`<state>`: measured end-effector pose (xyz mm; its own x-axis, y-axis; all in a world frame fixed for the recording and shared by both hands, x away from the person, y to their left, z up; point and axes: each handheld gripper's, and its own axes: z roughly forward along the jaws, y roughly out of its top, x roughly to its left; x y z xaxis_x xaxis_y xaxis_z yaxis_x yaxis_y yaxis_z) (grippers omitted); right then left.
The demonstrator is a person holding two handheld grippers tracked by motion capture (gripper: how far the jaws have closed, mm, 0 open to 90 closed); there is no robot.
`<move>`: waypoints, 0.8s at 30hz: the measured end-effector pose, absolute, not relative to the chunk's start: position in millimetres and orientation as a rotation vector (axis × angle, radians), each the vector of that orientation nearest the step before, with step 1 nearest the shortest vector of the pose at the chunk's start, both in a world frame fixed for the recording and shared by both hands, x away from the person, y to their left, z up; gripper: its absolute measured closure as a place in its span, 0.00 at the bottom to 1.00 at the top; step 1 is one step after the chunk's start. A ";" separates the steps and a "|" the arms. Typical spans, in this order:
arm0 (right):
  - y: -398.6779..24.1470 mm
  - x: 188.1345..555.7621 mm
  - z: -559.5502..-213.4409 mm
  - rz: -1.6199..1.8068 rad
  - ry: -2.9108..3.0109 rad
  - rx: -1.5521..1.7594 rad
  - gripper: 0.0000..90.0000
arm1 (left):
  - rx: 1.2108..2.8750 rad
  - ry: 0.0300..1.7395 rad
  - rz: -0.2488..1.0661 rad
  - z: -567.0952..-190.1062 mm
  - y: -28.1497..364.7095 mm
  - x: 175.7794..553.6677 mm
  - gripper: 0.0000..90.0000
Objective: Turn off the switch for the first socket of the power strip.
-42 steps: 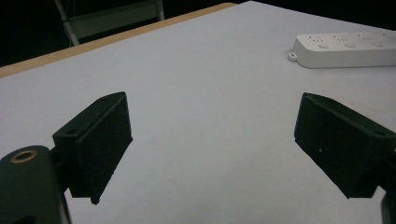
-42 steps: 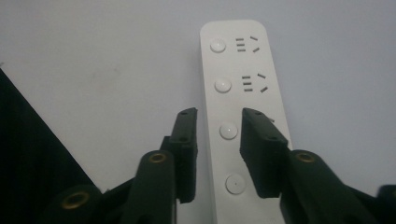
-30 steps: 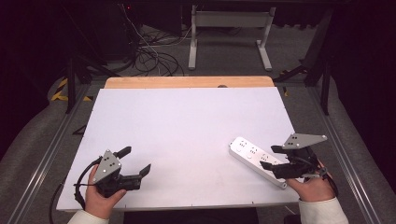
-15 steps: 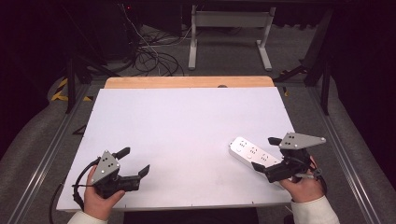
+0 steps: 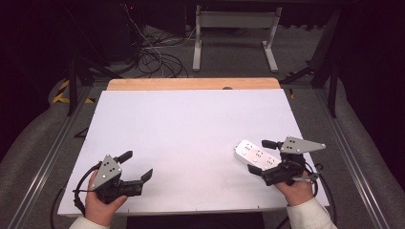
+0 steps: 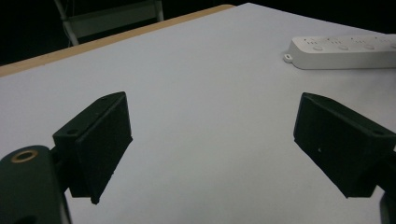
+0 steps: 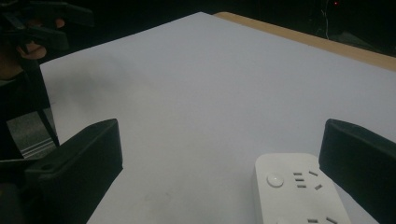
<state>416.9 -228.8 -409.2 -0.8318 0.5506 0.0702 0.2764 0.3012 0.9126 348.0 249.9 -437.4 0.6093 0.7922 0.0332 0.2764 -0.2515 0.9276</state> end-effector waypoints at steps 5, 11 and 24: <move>-221.6 420.6 -421.2 1.539 2.296 0.747 0.00 | 1.805 0.865 0.629 -437.3 249.9 347.7 0.13; -216.7 425.6 -438.6 1.545 2.316 0.716 0.00 | 1.807 0.855 0.629 -437.0 250.5 347.5 0.13; -216.1 428.8 -464.3 1.575 2.326 0.770 0.00 | 1.802 0.851 0.632 -437.4 250.3 346.6 0.12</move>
